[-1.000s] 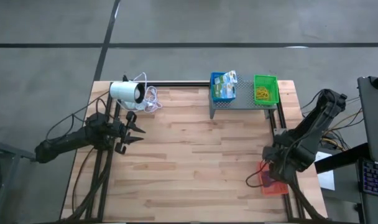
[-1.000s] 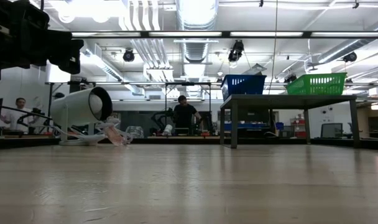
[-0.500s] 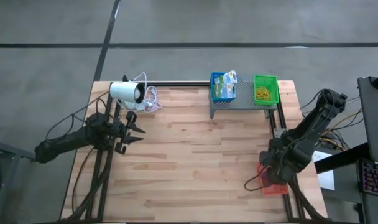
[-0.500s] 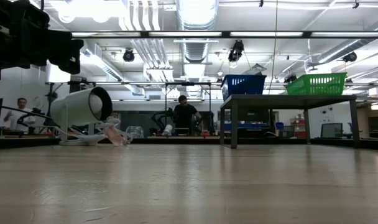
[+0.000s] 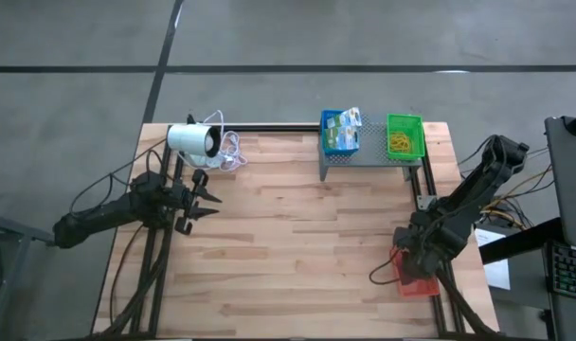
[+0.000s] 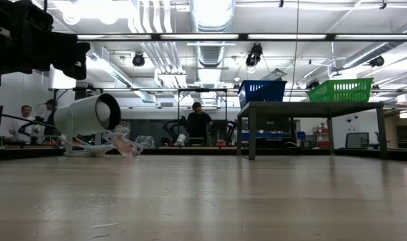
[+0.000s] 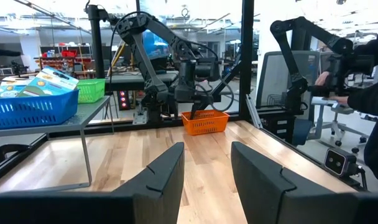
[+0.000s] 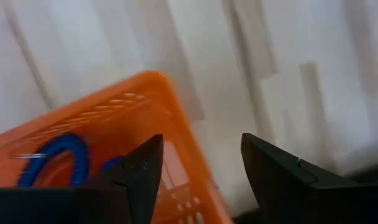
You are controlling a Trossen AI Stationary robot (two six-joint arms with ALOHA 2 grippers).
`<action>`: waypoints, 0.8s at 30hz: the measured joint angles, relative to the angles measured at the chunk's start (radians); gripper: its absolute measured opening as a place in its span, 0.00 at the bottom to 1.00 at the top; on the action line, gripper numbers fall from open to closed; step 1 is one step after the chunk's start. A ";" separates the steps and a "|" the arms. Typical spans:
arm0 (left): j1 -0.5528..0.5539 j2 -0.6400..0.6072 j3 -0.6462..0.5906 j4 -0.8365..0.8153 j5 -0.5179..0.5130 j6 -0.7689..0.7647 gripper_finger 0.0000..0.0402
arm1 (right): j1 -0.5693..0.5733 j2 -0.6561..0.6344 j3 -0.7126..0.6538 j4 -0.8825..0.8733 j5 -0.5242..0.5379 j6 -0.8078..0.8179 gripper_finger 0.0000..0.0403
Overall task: Pick & Place Office Desk Supplies
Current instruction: Put the orange bin on the shelf
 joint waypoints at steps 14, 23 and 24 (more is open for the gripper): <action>0.000 0.000 0.000 0.000 0.000 0.003 0.33 | 0.000 0.000 -0.034 0.113 0.000 -0.033 0.44; 0.000 0.000 0.000 0.000 0.000 0.003 0.33 | 0.000 0.000 -0.034 0.127 0.000 -0.033 0.22; 0.000 0.000 0.000 0.000 0.000 0.003 0.33 | 0.000 0.000 -0.034 0.129 0.000 -0.031 0.19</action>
